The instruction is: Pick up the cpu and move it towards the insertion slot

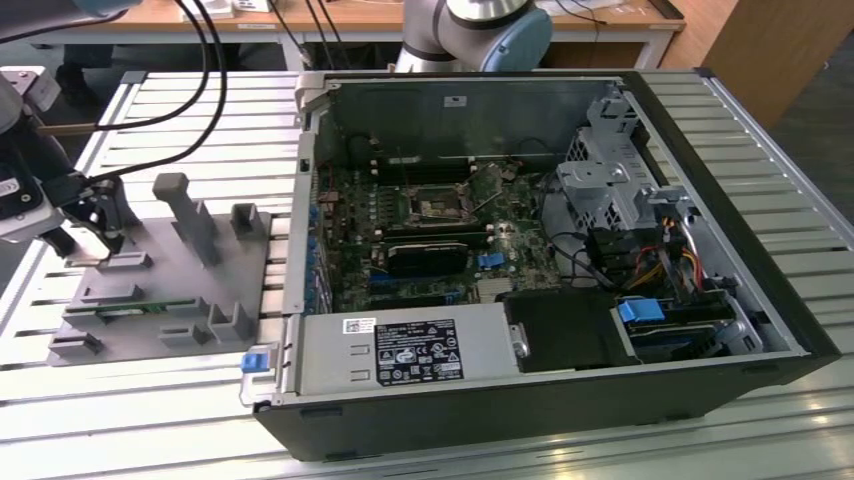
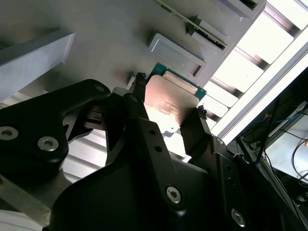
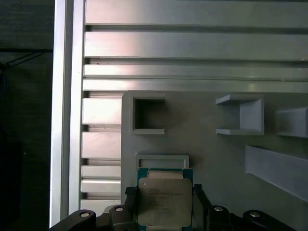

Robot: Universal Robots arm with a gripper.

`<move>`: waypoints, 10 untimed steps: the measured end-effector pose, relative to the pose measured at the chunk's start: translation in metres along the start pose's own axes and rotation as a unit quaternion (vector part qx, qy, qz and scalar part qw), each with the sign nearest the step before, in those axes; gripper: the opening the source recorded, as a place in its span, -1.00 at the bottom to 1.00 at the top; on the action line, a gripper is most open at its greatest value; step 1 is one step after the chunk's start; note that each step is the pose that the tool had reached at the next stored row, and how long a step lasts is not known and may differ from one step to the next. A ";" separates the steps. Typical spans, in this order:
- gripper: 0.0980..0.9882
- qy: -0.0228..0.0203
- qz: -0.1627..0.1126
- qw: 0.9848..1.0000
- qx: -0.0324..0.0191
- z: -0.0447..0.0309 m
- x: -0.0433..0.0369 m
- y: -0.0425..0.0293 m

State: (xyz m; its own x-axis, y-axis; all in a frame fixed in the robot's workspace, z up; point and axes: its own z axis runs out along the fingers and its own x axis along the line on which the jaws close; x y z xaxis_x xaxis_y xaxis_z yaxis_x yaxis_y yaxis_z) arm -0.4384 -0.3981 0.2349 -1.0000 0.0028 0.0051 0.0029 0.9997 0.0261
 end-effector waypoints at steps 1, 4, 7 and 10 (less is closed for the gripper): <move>0.00 0.000 0.000 1.000 0.000 -0.0002 0.0000 0.0001; 0.00 0.000 0.000 1.000 0.000 -0.0011 0.0000 0.0003; 0.00 0.000 0.000 1.000 0.000 -0.0020 0.0000 0.0005; 0.00 0.000 0.000 1.000 0.000 -0.0028 0.0000 0.0007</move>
State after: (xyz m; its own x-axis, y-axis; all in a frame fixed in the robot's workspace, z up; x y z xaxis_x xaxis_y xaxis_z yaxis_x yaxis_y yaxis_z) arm -0.4384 -0.3974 0.2377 -1.0000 0.0027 0.0050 0.0029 0.9997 0.0262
